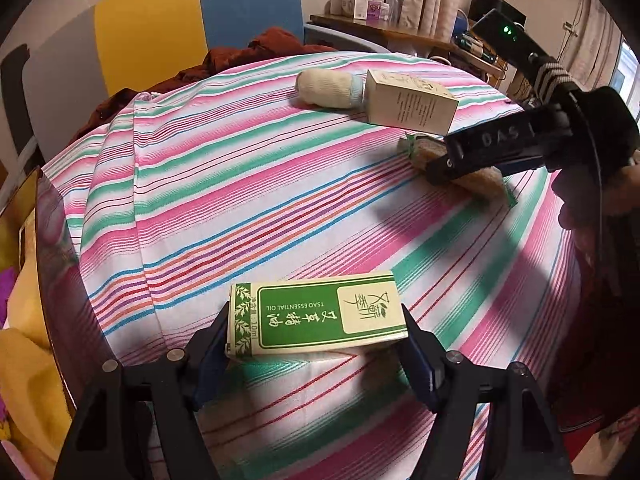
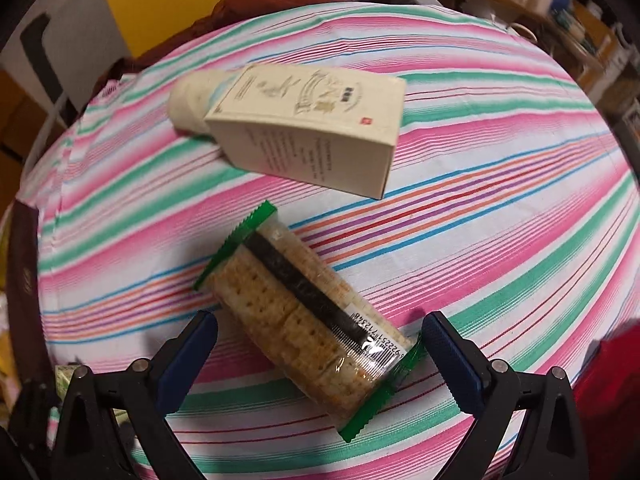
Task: Organize objects
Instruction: 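Grasp the second cracker pack with the right tool while the left tool holds the green box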
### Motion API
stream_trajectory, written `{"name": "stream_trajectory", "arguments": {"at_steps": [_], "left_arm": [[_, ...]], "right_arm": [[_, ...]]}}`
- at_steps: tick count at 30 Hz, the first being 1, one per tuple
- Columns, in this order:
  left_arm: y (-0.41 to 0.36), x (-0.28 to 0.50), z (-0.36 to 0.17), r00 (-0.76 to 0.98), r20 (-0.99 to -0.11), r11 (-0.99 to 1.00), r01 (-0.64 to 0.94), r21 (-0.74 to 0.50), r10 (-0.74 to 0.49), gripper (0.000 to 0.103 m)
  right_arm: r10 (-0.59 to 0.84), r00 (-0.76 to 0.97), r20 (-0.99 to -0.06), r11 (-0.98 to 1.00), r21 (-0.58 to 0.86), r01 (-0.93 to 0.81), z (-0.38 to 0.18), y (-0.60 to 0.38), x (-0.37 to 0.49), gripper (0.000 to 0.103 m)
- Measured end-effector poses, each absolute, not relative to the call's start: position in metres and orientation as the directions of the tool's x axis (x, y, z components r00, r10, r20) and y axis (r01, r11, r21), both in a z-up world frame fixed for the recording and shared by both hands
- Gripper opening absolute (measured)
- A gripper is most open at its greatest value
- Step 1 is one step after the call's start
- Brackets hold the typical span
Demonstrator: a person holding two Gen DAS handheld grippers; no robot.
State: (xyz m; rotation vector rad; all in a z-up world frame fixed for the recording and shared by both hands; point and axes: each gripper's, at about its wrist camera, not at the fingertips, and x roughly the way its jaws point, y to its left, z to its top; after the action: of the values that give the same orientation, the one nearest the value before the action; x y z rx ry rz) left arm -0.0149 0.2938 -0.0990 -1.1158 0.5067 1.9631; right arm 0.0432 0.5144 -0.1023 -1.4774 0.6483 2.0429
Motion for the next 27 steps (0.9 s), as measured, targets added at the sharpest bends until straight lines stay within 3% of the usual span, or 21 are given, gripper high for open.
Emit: {"name": "stream_trajectory", "arguments": {"at_steps": [3,7,11,15,18,24,27], "left_arm": [[0.29,-0.013,-0.1,-0.29,-0.836,-0.601,-0.797,-0.058,0.466,0.076],[0.289,-0.011,-0.1,-0.293,-0.833,-0.599,-0.799,-0.057,0.47,0.076],[0.287,-0.009,-0.1,-0.298,-0.829,-0.592,-0.805,-0.048,0.473,0.075],[0.286,-0.008,-0.099,-0.304,-0.832,-0.591,-0.806,-0.035,0.464,0.075],[0.285,-0.006,-0.099,-0.308,-0.833,-0.59,-0.807,-0.028,0.46,0.075],[0.283,-0.005,-0.1,-0.306,-0.831,-0.592,-0.806,-0.034,0.465,0.075],[0.283,-0.005,-0.1,-0.308,-0.828,-0.592,-0.805,-0.035,0.468,0.075]], "right_arm": [[0.159,-0.242,-0.957,-0.759,0.038,-0.65,-0.104,0.511,0.042,0.092],[0.174,-0.239,-0.955,-0.778,0.016,-0.628,-0.104,0.507,0.04,0.085],[0.179,-0.26,-0.949,-0.799,0.014,-0.601,-0.101,0.502,0.039,0.067],[0.163,-0.286,-0.944,-0.827,0.027,-0.561,-0.099,0.495,0.037,0.056],[0.115,-0.317,-0.941,-0.845,0.075,-0.53,-0.097,0.492,0.039,0.056],[0.08,-0.323,-0.943,-0.855,0.102,-0.508,-0.101,0.494,0.037,0.086],[0.111,-0.332,-0.937,-0.853,0.082,-0.516,-0.097,0.495,0.036,0.088]]}}
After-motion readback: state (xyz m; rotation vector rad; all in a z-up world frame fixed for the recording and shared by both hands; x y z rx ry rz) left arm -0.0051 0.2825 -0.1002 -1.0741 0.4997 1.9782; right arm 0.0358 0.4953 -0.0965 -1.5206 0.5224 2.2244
